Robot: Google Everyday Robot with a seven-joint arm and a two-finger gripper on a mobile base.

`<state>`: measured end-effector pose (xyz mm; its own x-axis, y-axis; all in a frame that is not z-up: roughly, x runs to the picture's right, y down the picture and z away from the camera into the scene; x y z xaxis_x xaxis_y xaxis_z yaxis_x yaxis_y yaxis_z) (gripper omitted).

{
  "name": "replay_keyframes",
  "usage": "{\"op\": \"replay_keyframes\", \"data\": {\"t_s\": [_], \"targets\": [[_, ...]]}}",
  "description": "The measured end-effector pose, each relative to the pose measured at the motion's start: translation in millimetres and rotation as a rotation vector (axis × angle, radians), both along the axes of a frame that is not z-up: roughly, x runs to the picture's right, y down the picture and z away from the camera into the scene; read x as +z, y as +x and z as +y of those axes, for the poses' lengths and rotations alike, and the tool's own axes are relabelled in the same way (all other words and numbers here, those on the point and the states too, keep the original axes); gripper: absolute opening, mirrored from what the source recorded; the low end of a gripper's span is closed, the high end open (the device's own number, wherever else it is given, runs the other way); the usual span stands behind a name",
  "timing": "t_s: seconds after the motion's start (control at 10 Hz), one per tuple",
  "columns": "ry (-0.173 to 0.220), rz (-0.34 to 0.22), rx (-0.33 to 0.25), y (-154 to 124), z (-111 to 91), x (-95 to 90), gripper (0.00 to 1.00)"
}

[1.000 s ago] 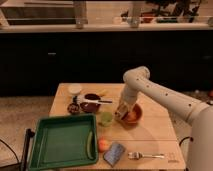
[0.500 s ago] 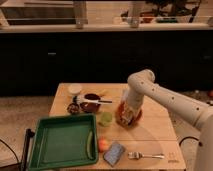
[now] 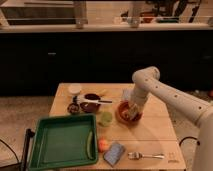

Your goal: Wipe red bowl with eraser

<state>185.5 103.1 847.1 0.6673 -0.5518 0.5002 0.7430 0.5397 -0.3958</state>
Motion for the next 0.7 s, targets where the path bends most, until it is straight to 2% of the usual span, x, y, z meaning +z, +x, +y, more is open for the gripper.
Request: {"op": "replay_keyframes", "data": {"t_s": [0.3, 0.5, 0.7], "targets": [[0.037, 0.009, -0.006, -10, -27, 13.6, 0.0], [0.048, 0.006, -0.008, -18, -33, 21.5, 0.0], [0.042, -0.008, -0.018, -29, -30, 26.1, 0.0]]}}
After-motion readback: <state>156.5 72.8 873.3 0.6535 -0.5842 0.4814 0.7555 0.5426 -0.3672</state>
